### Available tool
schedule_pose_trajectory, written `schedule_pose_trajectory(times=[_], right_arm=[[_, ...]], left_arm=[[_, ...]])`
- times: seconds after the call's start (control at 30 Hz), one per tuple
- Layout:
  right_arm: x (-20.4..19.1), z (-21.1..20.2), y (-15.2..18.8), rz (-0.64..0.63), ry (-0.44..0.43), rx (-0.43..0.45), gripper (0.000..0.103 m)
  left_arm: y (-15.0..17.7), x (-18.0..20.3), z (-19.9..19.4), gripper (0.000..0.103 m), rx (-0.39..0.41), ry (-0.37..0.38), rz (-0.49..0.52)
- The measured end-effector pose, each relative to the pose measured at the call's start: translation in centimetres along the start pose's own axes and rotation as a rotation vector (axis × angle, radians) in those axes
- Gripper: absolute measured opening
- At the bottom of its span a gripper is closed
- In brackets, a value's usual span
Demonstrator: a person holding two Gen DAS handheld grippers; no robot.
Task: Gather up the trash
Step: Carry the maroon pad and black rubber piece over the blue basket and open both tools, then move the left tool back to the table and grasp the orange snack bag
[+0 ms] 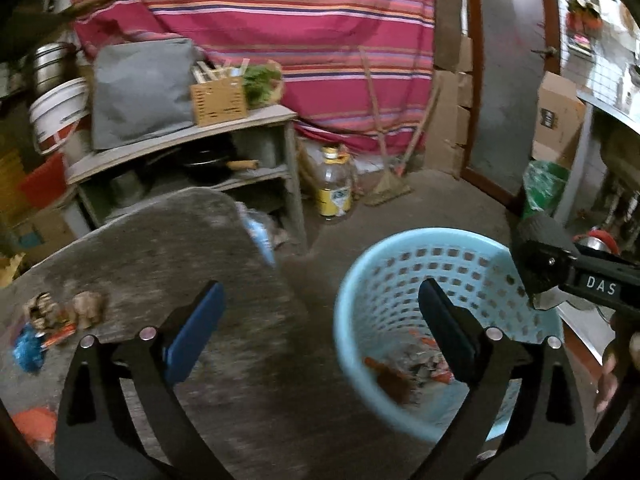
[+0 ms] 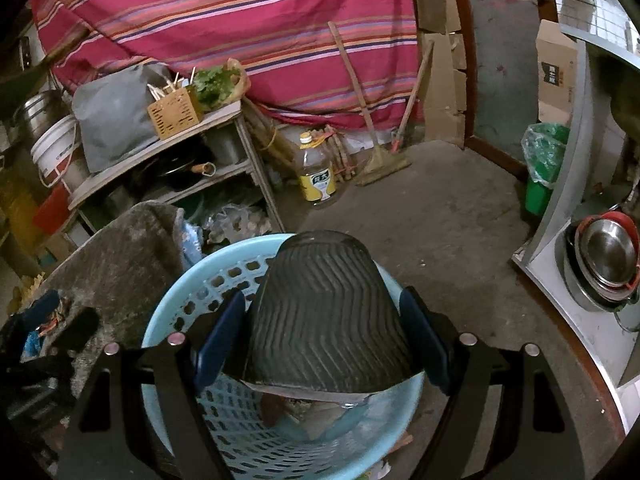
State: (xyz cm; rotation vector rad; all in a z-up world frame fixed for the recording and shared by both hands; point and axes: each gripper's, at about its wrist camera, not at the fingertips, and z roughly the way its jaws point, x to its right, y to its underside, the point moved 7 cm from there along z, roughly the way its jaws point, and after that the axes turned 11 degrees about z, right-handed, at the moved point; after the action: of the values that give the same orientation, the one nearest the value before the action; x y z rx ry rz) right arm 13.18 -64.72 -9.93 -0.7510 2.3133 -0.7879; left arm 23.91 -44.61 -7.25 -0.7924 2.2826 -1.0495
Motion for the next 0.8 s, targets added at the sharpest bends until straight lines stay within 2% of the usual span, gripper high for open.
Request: schedule_pose_trajectory(times=[0.13, 0.2, 0.23, 0.43, 0.6, 0.8], right_arm=[[-2.2, 0.1, 0.4, -0.032, 0.008, 0.023, 0.08], [-3.0, 0.2, 0.6, -0.035, 0.019, 0.032, 0.095], [-3.3, 0.3, 0.8, -0.035, 0.03, 0.033, 0.096], [-6.7, 0.0, 1.5, -0.056, 0.021, 0.032, 0.096], [-12.4, -0.2, 3.8, -0.127, -0.05, 0.017, 0.096], [-18.4, -0.2, 7.3, -0.227, -0.101, -0.01, 0.096]], left_arm=[[0.9, -3.4, -1.6, 0.095, 0.0, -0.057, -0.028], [1.5, -5.2, -2.4, 0.096, -0.002, -0.094, -0.035], [1.8, -6.1, -2.8, 0.097, -0.004, -0.109, -0.037], [5.1, -12.5, -5.6, 0.097, -0.03, -0.202, -0.067], [8.8, -18.2, -8.4, 0.097, -0.056, -0.294, -0.087], [14.2, -24.5, -10.6, 0.097, -0.106, -0.339, -0.17]])
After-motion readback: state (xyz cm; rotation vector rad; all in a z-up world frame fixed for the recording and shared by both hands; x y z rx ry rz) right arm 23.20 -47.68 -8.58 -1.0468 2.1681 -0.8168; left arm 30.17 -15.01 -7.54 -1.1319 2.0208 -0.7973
